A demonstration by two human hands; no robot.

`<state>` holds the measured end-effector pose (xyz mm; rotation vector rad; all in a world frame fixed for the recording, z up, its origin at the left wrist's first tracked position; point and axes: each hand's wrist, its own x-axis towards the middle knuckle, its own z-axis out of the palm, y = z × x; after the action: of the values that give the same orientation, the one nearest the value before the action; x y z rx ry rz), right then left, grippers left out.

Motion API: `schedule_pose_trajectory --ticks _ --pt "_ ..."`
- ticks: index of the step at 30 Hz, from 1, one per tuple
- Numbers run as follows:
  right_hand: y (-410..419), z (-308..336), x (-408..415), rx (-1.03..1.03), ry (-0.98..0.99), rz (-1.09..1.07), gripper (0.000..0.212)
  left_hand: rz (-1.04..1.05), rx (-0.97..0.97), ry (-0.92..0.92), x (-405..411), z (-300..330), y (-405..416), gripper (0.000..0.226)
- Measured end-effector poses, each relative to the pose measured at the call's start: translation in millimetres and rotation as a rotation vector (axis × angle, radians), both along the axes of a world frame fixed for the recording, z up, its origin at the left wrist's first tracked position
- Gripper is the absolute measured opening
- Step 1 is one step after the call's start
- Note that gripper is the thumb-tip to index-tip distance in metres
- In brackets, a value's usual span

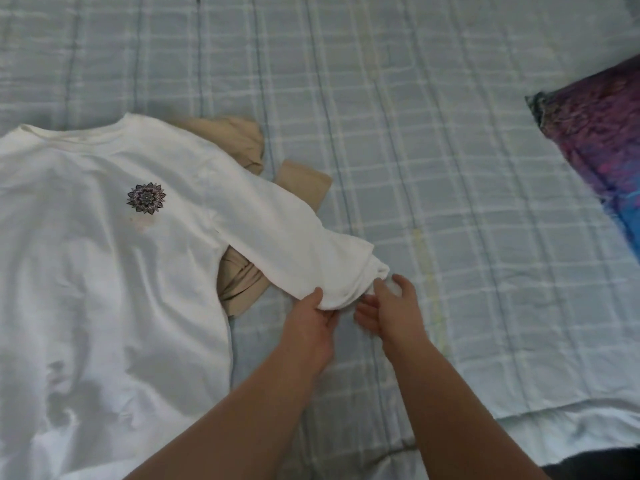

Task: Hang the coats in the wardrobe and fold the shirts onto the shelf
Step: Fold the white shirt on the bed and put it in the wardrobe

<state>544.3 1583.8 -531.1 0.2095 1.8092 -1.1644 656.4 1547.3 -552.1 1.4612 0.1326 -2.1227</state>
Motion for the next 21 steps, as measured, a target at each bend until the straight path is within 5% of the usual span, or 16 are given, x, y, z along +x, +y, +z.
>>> schedule_pose_trajectory --ticks 3,5,9,16,21 --pt "-7.7 -17.8 -21.1 0.157 0.306 0.458 0.055 0.053 0.007 0.087 0.3 13.4 5.0 0.026" --pt "-9.8 -17.9 -29.5 0.174 0.407 0.517 0.041 0.055 -0.005 0.108 -2.9 20.3 6.5 0.023" --pt "-7.0 -0.4 -47.6 0.013 0.214 0.257 0.008 0.040 -0.004 0.136 -20.1 33.4 4.7 0.025" --pt "33.6 37.0 -108.7 -0.317 0.346 -0.102 0.026 -0.043 -0.021 0.135 -80.0 28.4 4.9 0.024" --pt "52.8 18.1 -122.8 -0.272 0.216 -0.172 0.036 -0.213 -0.012 0.115 -113.2 22.5 9.8 0.028"
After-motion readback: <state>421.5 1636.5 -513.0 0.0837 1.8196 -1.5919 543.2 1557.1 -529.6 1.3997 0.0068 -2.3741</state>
